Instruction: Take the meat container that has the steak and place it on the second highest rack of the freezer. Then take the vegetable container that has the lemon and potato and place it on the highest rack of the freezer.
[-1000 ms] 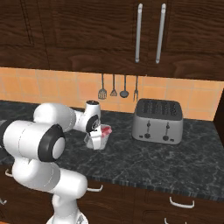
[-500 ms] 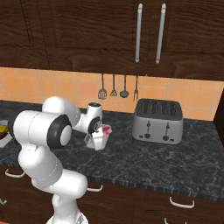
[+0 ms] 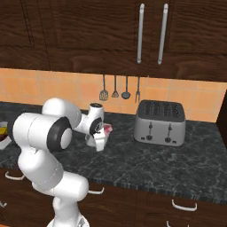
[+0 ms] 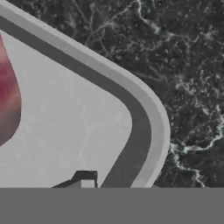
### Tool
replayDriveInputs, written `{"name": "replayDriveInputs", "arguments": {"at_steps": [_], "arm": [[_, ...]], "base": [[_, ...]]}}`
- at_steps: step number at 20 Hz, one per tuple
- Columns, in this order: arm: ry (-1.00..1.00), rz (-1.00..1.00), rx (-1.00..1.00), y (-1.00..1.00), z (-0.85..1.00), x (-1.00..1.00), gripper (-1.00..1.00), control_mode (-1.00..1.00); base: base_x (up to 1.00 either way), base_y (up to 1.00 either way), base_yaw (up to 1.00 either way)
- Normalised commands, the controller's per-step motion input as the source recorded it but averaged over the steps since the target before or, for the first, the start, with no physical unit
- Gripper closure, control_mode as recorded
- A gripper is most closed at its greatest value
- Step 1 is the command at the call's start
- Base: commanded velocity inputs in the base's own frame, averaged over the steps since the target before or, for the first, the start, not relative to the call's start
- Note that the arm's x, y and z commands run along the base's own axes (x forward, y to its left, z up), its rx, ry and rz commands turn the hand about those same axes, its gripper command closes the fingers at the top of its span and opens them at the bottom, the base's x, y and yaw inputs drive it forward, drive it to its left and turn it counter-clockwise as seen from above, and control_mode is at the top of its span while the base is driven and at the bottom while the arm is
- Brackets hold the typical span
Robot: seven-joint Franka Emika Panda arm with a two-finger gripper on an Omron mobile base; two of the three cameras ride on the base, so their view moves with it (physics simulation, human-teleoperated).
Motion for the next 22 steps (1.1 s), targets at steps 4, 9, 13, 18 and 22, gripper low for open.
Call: {"name": "replayDriveInputs", "arguments": {"at_steps": [4, 9, 13, 18, 22], "arm": [[-0.23, 0.08, 0.00, 0.00, 0.51, -0.40, 1.00, -1.00], [-0.10, 0.01, -0.01, 0.04, 0.64, -0.58, 1.00, -1.00], [-0.05, 0.00, 0.00, 0.00, 0.83, -0.66, 1.00, -1.00], [-0.03, 0.01, 0.00, 0.01, 0.76, -0.62, 1.00, -1.00], [-0.05, 0.03, 0.00, 0.00, 0.42, -0.89, 1.00, -1.00]], "base": [[0.00, 0.00, 0.00], [0.00, 0.00, 0.00], [0.00, 0.00, 0.00], [0.00, 0.00, 0.00], [0.00, 0.00, 0.00]]}}
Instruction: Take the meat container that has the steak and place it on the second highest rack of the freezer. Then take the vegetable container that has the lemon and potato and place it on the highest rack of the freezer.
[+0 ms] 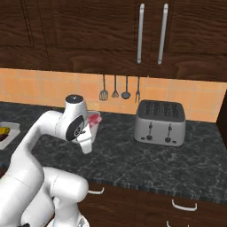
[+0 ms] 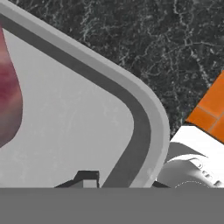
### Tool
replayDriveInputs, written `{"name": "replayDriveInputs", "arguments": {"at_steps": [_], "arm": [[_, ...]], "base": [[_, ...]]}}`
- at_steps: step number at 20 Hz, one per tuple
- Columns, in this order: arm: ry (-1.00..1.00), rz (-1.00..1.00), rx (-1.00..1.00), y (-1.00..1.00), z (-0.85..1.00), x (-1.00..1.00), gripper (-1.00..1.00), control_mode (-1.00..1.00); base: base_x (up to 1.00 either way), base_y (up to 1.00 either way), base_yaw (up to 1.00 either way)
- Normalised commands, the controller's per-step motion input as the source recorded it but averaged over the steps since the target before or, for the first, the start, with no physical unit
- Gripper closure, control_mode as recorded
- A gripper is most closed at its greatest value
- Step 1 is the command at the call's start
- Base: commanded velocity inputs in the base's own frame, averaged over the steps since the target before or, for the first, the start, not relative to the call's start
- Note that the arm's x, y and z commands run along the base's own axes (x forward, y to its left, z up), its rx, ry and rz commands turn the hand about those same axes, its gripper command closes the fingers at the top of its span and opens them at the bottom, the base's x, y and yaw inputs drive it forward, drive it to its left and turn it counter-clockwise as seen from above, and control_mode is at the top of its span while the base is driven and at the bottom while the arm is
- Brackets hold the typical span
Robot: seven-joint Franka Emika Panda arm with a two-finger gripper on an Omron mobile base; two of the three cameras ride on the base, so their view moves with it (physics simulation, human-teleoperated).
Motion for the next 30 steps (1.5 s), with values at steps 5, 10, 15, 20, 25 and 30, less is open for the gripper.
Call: {"name": "replayDriveInputs", "arguments": {"at_steps": [5, 10, 15, 20, 25, 30], "arm": [[-0.01, 0.00, 0.00, 0.00, 0.05, -0.20, 1.00, 1.00], [0.00, 0.00, 0.00, 0.00, 0.00, 0.00, 1.00, 1.00], [0.00, 0.00, 0.00, 0.00, 0.00, 0.00, 1.00, 1.00], [0.00, 0.00, 0.00, 0.00, 0.00, 0.00, 1.00, 1.00], [0.00, 0.00, 0.00, 0.00, 0.00, 0.00, 1.00, 1.00], [0.00, 0.00, 0.00, 0.00, 0.00, 0.00, 1.00, 1.00]], "base": [[-0.80, 0.00, 0.01], [-1.00, -0.38, -0.09], [-0.72, -0.65, -0.44], [-0.56, -0.37, -0.56], [-0.32, -0.09, -0.66], [0.00, -0.07, -0.69]]}}
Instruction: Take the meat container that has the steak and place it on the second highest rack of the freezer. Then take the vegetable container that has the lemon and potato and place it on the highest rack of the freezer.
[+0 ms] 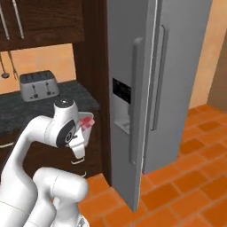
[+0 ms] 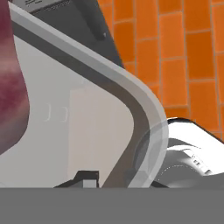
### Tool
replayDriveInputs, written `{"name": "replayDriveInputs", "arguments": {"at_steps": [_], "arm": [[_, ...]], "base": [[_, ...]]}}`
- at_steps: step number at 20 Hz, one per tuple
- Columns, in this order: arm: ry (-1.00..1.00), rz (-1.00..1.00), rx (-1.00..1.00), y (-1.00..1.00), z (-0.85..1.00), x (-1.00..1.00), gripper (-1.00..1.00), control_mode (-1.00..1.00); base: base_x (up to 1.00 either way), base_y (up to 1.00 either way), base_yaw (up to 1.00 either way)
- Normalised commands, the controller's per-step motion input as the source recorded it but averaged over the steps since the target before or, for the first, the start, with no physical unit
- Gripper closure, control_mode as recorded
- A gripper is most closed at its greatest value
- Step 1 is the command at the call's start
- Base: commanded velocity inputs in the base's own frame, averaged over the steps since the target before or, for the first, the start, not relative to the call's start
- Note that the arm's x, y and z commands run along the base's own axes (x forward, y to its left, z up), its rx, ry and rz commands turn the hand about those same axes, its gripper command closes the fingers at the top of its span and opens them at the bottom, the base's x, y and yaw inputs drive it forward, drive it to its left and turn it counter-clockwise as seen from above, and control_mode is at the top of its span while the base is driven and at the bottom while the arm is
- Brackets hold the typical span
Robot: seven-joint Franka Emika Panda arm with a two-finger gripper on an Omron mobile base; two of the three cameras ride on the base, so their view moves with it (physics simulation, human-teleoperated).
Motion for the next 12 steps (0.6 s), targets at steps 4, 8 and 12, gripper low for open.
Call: {"name": "replayDriveInputs", "arguments": {"at_steps": [4, 8, 12], "arm": [[0.00, 0.00, 0.00, 0.00, 0.00, 0.00, 1.00, 1.00], [0.00, 0.00, 0.00, 0.00, 0.00, 0.00, 1.00, 1.00], [0.00, 0.00, 0.00, 0.00, 0.00, 0.00, 1.00, 1.00]], "base": [[0.00, -0.06, -0.71], [0.00, -0.02, -0.73], [0.04, -0.04, -0.71]]}}
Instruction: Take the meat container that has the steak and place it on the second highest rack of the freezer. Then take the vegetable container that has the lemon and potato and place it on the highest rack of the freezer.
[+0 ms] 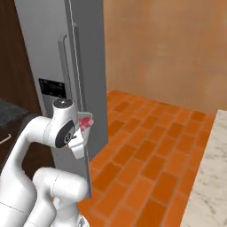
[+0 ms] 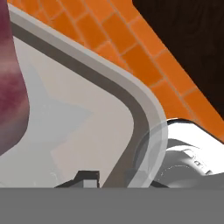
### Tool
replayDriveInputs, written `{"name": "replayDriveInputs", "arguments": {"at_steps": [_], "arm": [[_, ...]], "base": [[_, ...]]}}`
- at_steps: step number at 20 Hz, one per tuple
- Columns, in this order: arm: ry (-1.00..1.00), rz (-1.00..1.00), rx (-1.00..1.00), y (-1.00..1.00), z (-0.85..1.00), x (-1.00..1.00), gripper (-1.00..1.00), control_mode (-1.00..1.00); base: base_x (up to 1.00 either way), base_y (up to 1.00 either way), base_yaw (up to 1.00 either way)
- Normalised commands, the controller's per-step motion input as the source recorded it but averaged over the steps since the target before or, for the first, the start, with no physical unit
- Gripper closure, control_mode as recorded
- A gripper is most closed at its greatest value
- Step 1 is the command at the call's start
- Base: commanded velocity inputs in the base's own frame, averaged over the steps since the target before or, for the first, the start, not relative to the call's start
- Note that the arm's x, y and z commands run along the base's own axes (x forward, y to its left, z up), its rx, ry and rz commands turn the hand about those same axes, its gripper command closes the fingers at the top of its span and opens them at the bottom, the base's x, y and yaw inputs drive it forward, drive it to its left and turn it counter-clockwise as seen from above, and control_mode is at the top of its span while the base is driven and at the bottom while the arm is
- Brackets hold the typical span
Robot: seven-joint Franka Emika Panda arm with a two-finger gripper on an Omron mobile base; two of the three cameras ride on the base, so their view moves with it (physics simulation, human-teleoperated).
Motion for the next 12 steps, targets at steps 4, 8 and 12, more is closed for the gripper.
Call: {"name": "replayDriveInputs", "arguments": {"at_steps": [4, 8, 12], "arm": [[0.00, 0.00, 0.00, 0.00, 0.00, 0.00, 1.00, 1.00], [0.00, 0.00, 0.00, 0.00, 0.00, 0.00, 1.00, 1.00], [0.00, 0.00, 0.00, 0.00, 0.00, 0.00, 1.00, 1.00]], "base": [[0.68, 0.00, -0.51], [1.00, 0.00, -0.28], [1.00, 0.00, -0.09]]}}
